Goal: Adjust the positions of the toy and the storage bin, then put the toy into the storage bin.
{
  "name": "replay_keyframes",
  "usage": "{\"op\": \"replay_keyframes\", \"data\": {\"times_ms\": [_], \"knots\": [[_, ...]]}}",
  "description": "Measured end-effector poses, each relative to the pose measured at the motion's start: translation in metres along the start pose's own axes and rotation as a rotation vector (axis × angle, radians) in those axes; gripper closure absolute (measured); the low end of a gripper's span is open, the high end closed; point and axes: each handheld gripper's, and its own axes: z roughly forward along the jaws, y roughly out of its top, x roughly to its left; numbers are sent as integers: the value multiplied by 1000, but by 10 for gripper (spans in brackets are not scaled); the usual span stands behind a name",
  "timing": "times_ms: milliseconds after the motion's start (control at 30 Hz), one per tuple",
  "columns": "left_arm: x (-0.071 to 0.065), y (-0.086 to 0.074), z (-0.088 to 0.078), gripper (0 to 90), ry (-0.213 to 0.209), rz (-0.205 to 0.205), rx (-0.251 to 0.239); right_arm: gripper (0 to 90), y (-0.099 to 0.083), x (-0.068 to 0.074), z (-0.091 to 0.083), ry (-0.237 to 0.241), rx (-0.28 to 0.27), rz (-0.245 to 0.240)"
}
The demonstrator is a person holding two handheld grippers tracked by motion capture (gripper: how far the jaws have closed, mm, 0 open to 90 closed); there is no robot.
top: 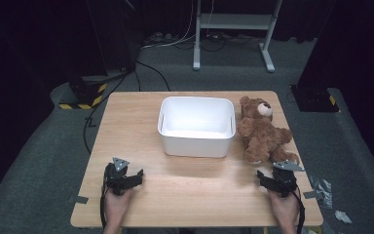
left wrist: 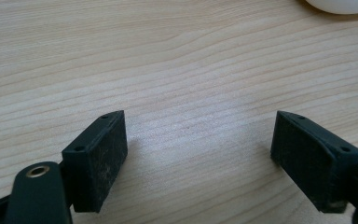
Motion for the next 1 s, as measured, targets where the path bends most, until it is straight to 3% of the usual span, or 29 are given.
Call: {"op": "replay_keyframes", "data": {"times_ms": [167,233,700,1000], "knots": [[0,0,0,183,-7,-8,-1,303,0,0,-2,11,19,1],[0,0,0,183,-7,-8,-1,303,0,0,0,-2,-2,-1],[0,0,0,188,-1,-9,-1,301,0,0,0,0,1,2],[0,0,0,190,-1,-9,0,238,2,-2,2,2,7,-10]]}}
